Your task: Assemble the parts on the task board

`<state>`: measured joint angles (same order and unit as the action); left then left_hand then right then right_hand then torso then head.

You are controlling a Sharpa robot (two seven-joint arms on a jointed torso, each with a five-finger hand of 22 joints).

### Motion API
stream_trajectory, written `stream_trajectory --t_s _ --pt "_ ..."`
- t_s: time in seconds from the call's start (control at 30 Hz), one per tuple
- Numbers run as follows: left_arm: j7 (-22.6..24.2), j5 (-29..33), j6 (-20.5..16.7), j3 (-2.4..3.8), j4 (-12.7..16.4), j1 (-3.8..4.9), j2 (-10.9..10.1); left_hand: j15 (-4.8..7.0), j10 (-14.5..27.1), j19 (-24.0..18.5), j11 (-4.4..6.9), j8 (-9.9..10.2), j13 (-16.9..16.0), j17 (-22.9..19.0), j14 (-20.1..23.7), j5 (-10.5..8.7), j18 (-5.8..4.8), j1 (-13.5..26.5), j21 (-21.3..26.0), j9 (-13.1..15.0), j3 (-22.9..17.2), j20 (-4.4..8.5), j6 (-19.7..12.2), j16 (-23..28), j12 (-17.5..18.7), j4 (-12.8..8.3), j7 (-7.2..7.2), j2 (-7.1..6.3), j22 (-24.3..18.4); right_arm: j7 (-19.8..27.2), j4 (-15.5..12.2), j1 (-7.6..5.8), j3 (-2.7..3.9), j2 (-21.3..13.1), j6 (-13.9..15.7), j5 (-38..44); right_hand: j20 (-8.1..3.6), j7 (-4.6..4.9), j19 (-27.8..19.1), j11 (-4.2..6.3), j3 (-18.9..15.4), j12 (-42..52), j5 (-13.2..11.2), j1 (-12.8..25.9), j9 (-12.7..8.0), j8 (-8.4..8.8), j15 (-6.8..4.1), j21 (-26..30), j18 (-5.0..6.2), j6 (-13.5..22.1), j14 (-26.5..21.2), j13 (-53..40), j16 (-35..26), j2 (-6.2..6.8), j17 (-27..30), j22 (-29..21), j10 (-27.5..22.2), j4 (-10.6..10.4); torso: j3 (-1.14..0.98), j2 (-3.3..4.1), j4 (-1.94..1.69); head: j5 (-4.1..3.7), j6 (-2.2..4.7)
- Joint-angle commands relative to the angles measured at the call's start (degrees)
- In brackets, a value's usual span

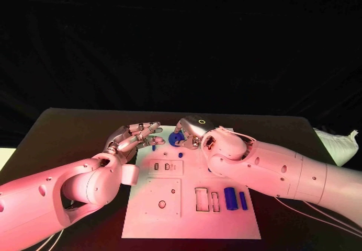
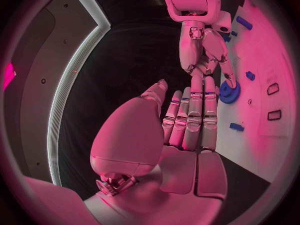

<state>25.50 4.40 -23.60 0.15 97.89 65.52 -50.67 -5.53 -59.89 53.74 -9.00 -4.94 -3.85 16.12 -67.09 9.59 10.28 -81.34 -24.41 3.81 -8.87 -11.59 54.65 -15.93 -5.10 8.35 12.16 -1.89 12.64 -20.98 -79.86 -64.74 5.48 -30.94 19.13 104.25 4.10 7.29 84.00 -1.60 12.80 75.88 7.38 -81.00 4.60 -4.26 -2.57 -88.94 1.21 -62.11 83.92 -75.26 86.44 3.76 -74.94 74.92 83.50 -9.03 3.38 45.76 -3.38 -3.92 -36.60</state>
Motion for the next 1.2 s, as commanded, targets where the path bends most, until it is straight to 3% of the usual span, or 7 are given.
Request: stream_trajectory --t_s 0.03,0.3,0.47,0.63,0.8,1.03,1.2 --pt "0.2 -0.4 0.9 0.06 0.1 0.07 0.1 0.05 0.4 -0.4 -0.11 0.4 0.1 0.1 0.4 -0.07 0.02 -0.4 -0.4 -0.1 -0.2 -0.06 -0.3 0.2 0.3 -0.4 0.22 0.16 0.1 0.0 0.7 0.11 -0.13 0.3 -1.9 0.4 0.24 0.46 4.4 -1.03 0.1 -3.5 -1.3 1.5 0.2 0.83 0.90 0.0 -0.65 3.0 4.7 -0.4 -0.1 0.41 -7.9 12.8 -1.9 -0.5 0.01 -0.05 0.01 -0.11 -0.12" --pt "0.1 -0.4 0.9 0.06 0.1 0.07 0.0 0.05 0.4 -0.4 -0.11 0.4 0.1 0.1 0.4 -0.07 0.02 -0.4 -0.4 -0.1 -0.2 -0.06 -0.3 0.2 0.3 -0.4 0.22 0.16 0.1 0.4 1.6 0.01 -0.23 0.5 -3.1 -1.0 1.85 2.03 4.0 -2.52 -0.9 -8.3 -2.0 4.7 -0.8 0.78 2.40 0.2 -0.51 9.4 4.6 3.2 -0.1 2.24 -7.8 12.2 -4.4 -2.3 -0.01 -0.02 0.08 -0.14 -0.17" --pt "0.1 -0.4 0.9 0.06 0.2 0.07 0.0 0.05 0.4 -0.4 -0.11 0.4 0.1 0.1 0.4 -0.07 0.02 -0.4 -0.4 -0.1 -0.2 -0.06 -0.3 0.2 0.3 -0.4 0.22 0.16 0.1 0.9 1.6 -0.02 -0.29 0.4 -3.9 -2.0 2.34 2.30 3.7 -2.90 -4.6 -8.8 0.0 10.6 -0.7 0.66 2.77 0.4 -0.40 10.0 4.5 3.6 -0.3 2.28 -7.5 11.8 -4.7 -7.2 0.00 -0.02 0.07 -0.28 -0.20" --pt "0.1 -0.4 0.8 0.06 0.2 0.07 -0.1 0.05 0.4 -0.4 -0.11 0.4 0.1 0.1 0.4 -0.07 0.02 -0.4 -0.4 -0.1 -0.2 -0.06 -0.3 0.2 0.3 -0.4 0.22 0.16 0.1 1.3 1.5 -0.03 -0.32 0.2 -3.7 -3.2 2.34 2.09 3.8 -2.76 -6.7 -7.3 2.8 12.2 -0.5 0.38 2.69 0.4 -0.43 8.9 4.5 2.4 -0.3 1.24 -7.6 11.9 -4.0 -7.5 -0.05 0.00 0.08 -0.24 -0.16" --pt "0.1 -0.4 0.9 0.06 0.1 0.07 -0.1 0.05 0.4 -0.4 -0.11 0.4 0.1 0.1 0.4 -0.07 0.02 -0.4 -0.4 -0.1 -0.2 -0.06 -0.3 0.2 0.3 -0.4 0.22 0.16 0.1 2.1 0.4 0.03 -0.32 -1.3 0.9 -4.6 2.13 1.67 4.2 -2.41 -7.6 -5.6 4.9 12.9 -0.2 0.04 2.42 0.1 -0.57 7.4 4.6 1.0 -0.1 -0.26 -8.0 12.5 -3.0 -7.5 -0.09 -0.10 0.03 -0.30 -0.09" --pt "0.1 -0.4 0.9 0.05 -0.2 0.07 -0.4 0.02 0.4 -0.4 -0.15 0.5 0.1 0.2 0.4 -0.08 0.01 -0.4 -0.4 -0.1 -0.3 -0.07 -0.3 0.3 0.3 -0.5 0.28 0.11 0.2 7.9 -4.7 0.10 0.39 -8.3 11.0 -10.3 1.95 1.53 4.3 -2.25 -8.1 -5.2 5.2 11.9 -0.3 0.22 2.26 0.1 -0.60 6.9 4.6 0.7 -0.1 -0.63 -8.0 12.6 -2.8 -7.0 -0.23 -0.21 0.74 -0.15 0.31" --pt "0.1 -0.4 1.0 0.05 -0.4 0.07 -0.5 0.01 0.4 -0.4 -0.16 0.5 0.1 0.2 0.4 -0.09 0.01 -0.4 -0.4 -0.1 -0.3 -0.07 -0.4 0.3 0.4 -0.6 0.28 0.09 0.2 17.2 -6.4 0.06 1.05 -14.8 8.7 -18.1 1.81 1.47 4.1 -2.12 -7.8 -5.7 4.6 6.8 -0.4 0.49 2.13 0.2 -0.54 6.7 4.6 1.0 -0.1 -0.35 -7.9 12.4 -3.2 -4.3 -0.35 -0.52 1.53 -0.47 0.69"
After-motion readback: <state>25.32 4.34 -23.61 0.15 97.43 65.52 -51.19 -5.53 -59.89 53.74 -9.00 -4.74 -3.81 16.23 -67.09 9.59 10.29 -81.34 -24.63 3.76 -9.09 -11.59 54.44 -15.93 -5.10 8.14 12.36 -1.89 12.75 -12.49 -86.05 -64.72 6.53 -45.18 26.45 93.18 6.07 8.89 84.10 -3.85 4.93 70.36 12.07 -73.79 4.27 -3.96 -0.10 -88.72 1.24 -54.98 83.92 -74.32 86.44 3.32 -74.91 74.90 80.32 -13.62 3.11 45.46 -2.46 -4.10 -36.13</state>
